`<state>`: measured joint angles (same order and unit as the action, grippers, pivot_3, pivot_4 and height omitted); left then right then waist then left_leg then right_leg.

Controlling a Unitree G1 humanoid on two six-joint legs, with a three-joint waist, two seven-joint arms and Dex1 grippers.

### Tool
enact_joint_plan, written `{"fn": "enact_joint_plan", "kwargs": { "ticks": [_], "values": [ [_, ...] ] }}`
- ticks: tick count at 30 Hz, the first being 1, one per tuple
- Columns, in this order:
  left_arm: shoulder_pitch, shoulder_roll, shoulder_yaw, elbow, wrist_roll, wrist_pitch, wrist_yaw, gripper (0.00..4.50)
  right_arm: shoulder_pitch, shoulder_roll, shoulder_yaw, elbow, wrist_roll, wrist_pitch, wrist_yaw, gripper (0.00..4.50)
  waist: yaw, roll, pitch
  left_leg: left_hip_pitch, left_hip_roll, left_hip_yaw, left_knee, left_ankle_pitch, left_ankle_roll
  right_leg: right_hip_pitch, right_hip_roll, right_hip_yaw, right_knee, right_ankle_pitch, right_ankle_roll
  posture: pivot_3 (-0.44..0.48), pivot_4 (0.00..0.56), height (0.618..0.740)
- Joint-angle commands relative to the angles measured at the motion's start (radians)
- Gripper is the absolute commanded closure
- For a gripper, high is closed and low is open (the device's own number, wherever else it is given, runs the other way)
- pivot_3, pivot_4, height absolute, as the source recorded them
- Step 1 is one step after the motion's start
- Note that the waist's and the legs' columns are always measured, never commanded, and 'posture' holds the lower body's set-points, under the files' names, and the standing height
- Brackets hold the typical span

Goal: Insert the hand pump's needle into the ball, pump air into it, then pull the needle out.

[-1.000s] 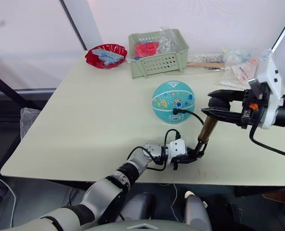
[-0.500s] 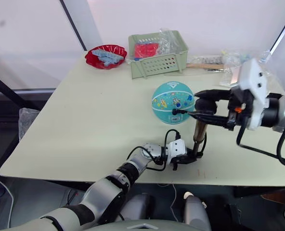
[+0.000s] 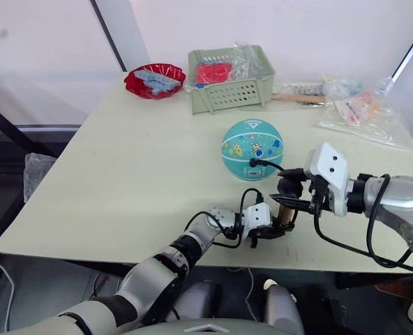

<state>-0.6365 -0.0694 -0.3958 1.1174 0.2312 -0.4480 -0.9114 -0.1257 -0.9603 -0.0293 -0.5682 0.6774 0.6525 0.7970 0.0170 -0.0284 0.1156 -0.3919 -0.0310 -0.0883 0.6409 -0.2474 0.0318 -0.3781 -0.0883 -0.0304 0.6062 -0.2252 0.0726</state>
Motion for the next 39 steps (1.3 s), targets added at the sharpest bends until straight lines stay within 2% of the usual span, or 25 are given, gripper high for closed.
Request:
{"fn": "enact_joint_plan", "kwargs": {
  "ticks": [1,6,14,20,24,35,39],
  "values": [
    [0.069,0.049,-0.076,0.133,0.098,0.108,-0.022,3.4,0.059,0.009,0.076,0.053,-0.093,-0.009,0.009,2.41,0.0,0.0,0.0,0.0,0.0,0.0,0.0,0.0,0.0,0.0,0.0,0.0,0.0,0.0,0.0,0.0,0.15,0.737],
    [0.069,0.049,-0.078,0.131,0.099,0.111,-0.023,3.4,0.078,0.04,0.082,0.077,-0.135,-0.039,0.009,2.41,0.0,-0.002,-0.005,0.001,0.0,-0.001,0.0,0.0,0.0,0.001,0.0,0.0,0.0,0.0,0.0,0.0,0.15,0.737],
    [0.072,0.054,-0.082,0.131,0.101,0.111,-0.025,3.4,-0.021,0.028,-0.085,0.055,0.006,0.03,0.032,2.41,0.0,-0.001,-0.003,0.001,0.0,0.0,0.0,0.0,0.0,0.001,-0.001,0.0,0.0,0.0,0.0,0.0,0.15,0.737],
    [0.075,0.057,-0.084,0.128,0.102,0.109,-0.025,3.4,-0.184,-0.064,-0.272,0.063,0.217,0.17,0.066,2.41,0.002,0.011,0.009,-0.003,-0.001,0.0,0.002,0.0,0.0,0.0,-0.001,0.0,0.0,0.0,0.0,0.0,0.15,0.737],
    [0.076,0.057,-0.084,0.127,0.102,0.11,-0.025,3.4,-0.248,-0.113,-0.335,0.074,0.295,0.224,0.073,2.41,0.004,0.009,0.011,-0.004,-0.001,-0.002,0.002,0.002,0.004,-0.001,0.0,-0.002,0.0,0.0,0.0,0.0,0.15,0.737],
    [0.073,0.058,-0.087,0.132,0.106,0.11,-0.022,3.4,-0.423,-0.228,-0.417,0.149,0.43,0.317,0.059,2.41,0.003,0.01,0.013,-0.005,-0.001,-0.001,0.002,0.001,0.002,-0.002,-0.002,-0.002,0.0,0.0,0.0,0.0,0.15,0.737],
    [0.071,0.059,-0.085,0.134,0.106,0.111,-0.02,3.4,-0.415,-0.218,-0.415,0.15,0.45,0.337,0.038,2.41,0.003,0.009,0.013,-0.005,-0.001,-0.001,0.002,0.0,0.0,-0.002,-0.005,-0.002,0.0,0.0,0.0,0.0,0.15,0.737]
  ]
}}
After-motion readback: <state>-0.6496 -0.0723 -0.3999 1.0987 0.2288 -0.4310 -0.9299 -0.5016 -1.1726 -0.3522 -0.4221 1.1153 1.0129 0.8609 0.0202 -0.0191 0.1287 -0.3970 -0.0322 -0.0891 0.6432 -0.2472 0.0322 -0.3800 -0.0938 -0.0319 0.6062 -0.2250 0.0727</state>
